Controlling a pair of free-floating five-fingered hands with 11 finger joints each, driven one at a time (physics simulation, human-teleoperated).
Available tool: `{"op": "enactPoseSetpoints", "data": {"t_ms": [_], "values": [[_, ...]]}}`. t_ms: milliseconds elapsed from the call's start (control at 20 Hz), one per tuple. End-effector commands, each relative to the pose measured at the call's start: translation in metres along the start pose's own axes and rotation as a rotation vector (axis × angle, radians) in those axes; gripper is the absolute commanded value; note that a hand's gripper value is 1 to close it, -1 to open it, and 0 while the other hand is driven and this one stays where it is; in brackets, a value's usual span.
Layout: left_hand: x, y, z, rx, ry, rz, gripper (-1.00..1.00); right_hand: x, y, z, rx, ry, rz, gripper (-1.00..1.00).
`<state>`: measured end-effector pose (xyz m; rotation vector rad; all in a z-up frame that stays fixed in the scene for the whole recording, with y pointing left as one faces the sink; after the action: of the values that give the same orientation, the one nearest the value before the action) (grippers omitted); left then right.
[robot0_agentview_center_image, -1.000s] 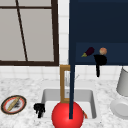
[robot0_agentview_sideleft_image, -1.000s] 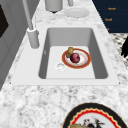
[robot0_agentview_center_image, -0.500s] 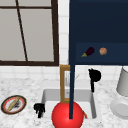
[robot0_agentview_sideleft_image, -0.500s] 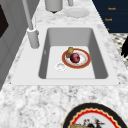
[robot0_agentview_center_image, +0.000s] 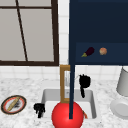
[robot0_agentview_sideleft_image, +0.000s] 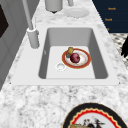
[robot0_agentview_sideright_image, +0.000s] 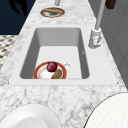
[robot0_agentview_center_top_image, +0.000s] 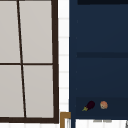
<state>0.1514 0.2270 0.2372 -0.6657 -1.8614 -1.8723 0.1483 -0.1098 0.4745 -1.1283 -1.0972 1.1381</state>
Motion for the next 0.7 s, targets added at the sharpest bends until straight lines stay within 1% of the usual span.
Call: {"op": "enactPoseSetpoints", "data": {"t_ms": [0, 50, 100, 250, 300, 350, 400, 550, 600, 650], "values": [[0.0, 0.0, 0.0, 0.0, 0.0, 0.0, 0.0, 0.028, 0.018, 0.002, -0.014, -0.014, -0.002, -1.0], [0.0, 0.0, 0.0, 0.0, 0.0, 0.0, 0.0, 0.037, 0.027, 0.001, -0.001, -0.013, 0.001, -1.0], [0.0, 0.0, 0.0, 0.0, 0.0, 0.0, 0.0, 0.044, 0.041, 0.001, -0.004, -0.006, 0.035, -1.0], [0.0, 0.0, 0.0, 0.0, 0.0, 0.0, 0.0, 0.065, 0.057, 0.007, 0.004, -0.011, 0.041, -1.0], [0.0, 0.0, 0.0, 0.0, 0.0, 0.0, 0.0, 0.073, 0.066, 0.006, 0.001, -0.013, 0.031, -1.0], [0.0, 0.0, 0.0, 0.0, 0.0, 0.0, 0.0, 0.077, 0.075, 0.007, -0.009, -0.017, -0.001, -1.0], [0.0, 0.0, 0.0, 0.0, 0.0, 0.0, 0.0, 0.082, 0.082, 0.009, -0.016, -0.019, -0.019, -1.0], [0.0, 0.0, 0.0, 0.0, 0.0, 0.0, 0.0, 0.098, 0.105, 0.012, -0.027, -0.023, -0.024, -1.0], [0.0, 0.0, 0.0, 0.0, 0.0, 0.0, 0.0, 0.105, 0.113, 0.013, -0.019, -0.02, 0.0, -1.0], [0.0, 0.0, 0.0, 0.0, 0.0, 0.0, 0.0, 0.111, 0.122, 0.014, -0.023, -0.016, 0.002, -1.0]]}}
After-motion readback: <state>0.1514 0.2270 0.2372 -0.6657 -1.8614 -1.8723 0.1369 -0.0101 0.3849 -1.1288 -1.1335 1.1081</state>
